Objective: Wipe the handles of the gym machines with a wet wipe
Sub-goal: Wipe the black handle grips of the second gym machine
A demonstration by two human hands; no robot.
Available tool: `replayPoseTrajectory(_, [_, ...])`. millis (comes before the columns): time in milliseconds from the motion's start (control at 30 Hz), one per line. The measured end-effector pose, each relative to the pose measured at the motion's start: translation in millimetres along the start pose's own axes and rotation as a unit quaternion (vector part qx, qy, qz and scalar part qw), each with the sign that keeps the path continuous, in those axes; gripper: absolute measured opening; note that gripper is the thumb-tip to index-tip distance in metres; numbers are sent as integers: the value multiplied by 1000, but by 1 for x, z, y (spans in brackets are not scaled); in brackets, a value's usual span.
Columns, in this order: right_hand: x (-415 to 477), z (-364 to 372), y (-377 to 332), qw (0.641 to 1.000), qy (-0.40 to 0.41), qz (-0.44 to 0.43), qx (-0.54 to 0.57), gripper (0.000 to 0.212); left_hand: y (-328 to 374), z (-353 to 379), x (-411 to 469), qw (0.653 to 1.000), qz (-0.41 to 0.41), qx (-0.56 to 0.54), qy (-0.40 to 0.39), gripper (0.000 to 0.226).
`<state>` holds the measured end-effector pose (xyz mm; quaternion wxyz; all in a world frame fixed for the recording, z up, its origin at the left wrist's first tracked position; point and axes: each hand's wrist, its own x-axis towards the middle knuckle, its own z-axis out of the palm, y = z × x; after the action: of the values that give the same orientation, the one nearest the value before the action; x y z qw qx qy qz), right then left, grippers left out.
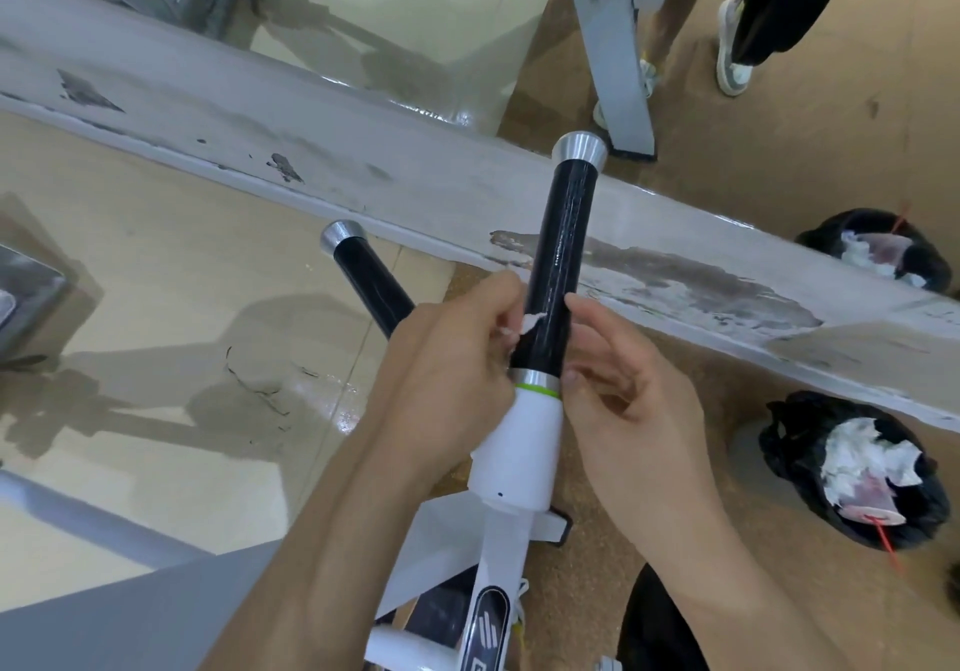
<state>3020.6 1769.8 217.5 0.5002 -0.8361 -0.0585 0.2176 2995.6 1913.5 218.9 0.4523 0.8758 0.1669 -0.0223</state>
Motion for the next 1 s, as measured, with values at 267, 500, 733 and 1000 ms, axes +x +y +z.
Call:
replayPoseTrajectory(267, [-10, -7, 1, 1000, -10, 7, 22, 44, 18, -6, -2, 987, -11, 158, 18, 3])
replayPoseTrajectory(500, [-28, -8, -8, 994, -3, 1, 109, 49, 33, 3, -16, 950, 120, 287, 32, 23])
replayPoseTrajectory(733, [-6, -21, -1, 981, -4, 51, 189, 29, 32, 24, -14, 983, 33, 150, 96, 25])
replayPoseTrajectory(1000, [15, -20, 13, 972, -15, 53, 230, 21, 39, 32, -22, 994, -17, 40, 101, 45])
